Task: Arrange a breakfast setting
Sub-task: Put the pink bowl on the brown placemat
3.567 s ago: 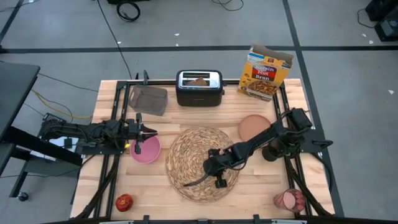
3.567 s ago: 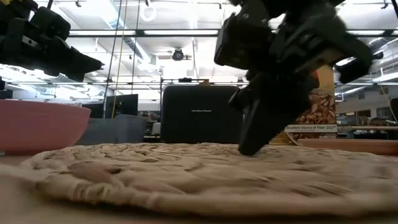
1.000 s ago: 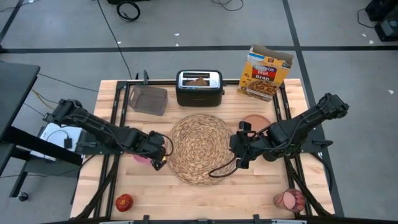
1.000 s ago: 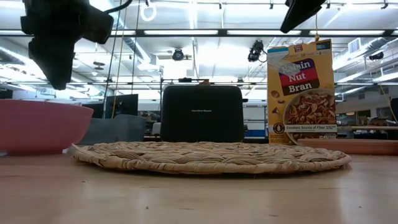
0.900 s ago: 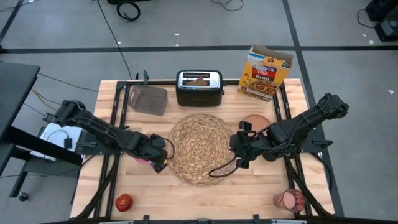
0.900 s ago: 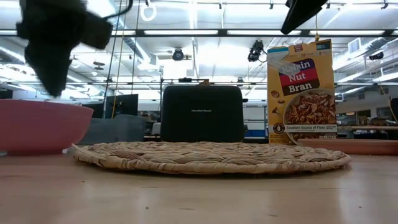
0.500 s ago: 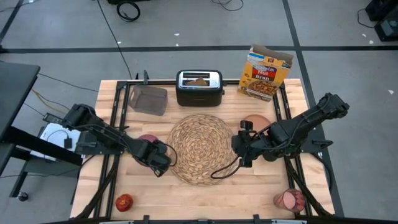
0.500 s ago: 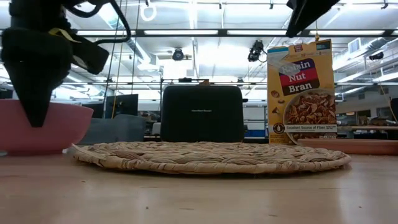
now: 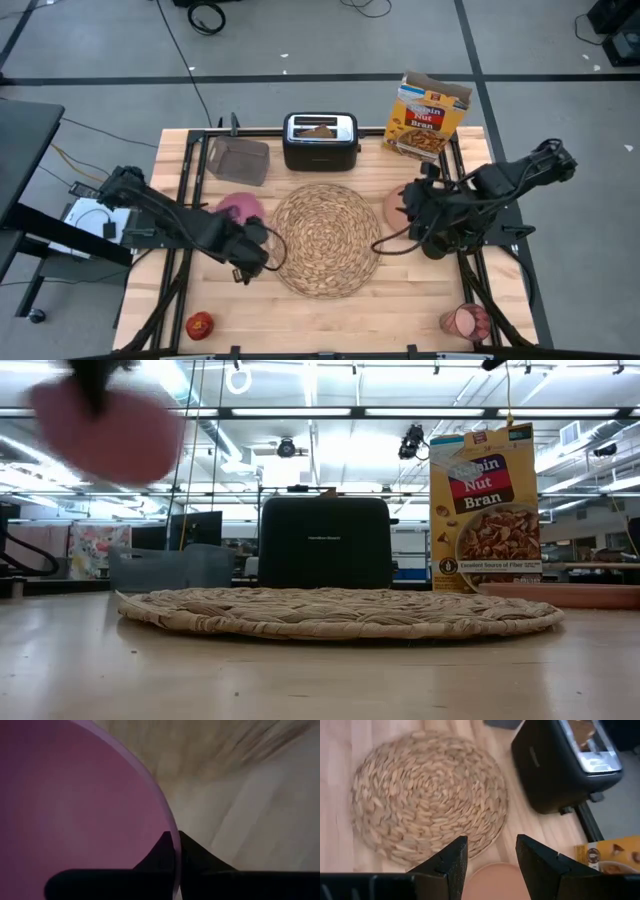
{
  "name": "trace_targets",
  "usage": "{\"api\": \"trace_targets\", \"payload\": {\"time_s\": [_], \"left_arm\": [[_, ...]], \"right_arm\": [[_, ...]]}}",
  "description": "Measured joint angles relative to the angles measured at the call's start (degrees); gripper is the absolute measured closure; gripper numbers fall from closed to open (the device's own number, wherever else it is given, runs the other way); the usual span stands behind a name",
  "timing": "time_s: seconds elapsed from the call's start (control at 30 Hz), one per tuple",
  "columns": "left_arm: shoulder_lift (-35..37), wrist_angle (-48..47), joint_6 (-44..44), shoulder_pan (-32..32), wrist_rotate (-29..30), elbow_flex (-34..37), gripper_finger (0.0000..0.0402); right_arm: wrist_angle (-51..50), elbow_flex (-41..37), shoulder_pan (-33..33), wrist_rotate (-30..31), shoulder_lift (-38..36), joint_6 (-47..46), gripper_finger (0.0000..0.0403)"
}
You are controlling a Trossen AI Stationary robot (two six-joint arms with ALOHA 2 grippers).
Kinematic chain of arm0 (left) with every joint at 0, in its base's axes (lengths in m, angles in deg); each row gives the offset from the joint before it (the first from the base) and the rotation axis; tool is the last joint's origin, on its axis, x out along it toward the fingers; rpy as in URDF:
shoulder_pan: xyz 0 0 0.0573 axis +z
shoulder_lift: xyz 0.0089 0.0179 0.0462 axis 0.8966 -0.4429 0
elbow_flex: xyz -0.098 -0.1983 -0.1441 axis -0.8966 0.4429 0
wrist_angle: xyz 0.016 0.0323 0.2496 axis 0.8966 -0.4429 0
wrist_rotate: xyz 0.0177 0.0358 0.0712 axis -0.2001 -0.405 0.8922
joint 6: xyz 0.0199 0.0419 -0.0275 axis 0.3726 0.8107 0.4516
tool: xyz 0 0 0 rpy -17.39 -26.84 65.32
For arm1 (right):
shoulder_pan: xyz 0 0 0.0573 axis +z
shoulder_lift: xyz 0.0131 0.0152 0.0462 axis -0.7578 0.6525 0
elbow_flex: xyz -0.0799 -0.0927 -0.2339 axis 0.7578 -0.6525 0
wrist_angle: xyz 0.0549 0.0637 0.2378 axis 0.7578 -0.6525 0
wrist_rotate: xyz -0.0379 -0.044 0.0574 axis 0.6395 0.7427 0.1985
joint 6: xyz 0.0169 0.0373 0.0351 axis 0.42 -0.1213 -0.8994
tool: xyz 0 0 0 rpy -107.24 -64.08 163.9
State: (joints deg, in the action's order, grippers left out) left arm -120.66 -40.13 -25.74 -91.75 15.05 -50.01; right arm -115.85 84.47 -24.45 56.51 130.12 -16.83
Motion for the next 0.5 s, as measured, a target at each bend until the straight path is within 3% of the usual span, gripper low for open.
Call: {"api": "trace_targets", "payload": {"time_s": [0.1,0.23,0.5], "left_arm": [[-0.1,5.9,20.2,1.7,3.5,-5.1,0.0395],[-0.5,15.4,40.2,6.7,4.0,-3.5,0.0395],[-9.2,33.0,50.4,15.5,-0.5,1.0,0.0392]], "right_arm": [[1.2,0.0,-0.6,0.0,-0.6,2.4,0.0228],[5.0,0.0,-0.6,-0.7,0.4,4.1,0.0228],[5.3,0.0,3.7,-7.6,7.2,-4.5,0.0228]]}}
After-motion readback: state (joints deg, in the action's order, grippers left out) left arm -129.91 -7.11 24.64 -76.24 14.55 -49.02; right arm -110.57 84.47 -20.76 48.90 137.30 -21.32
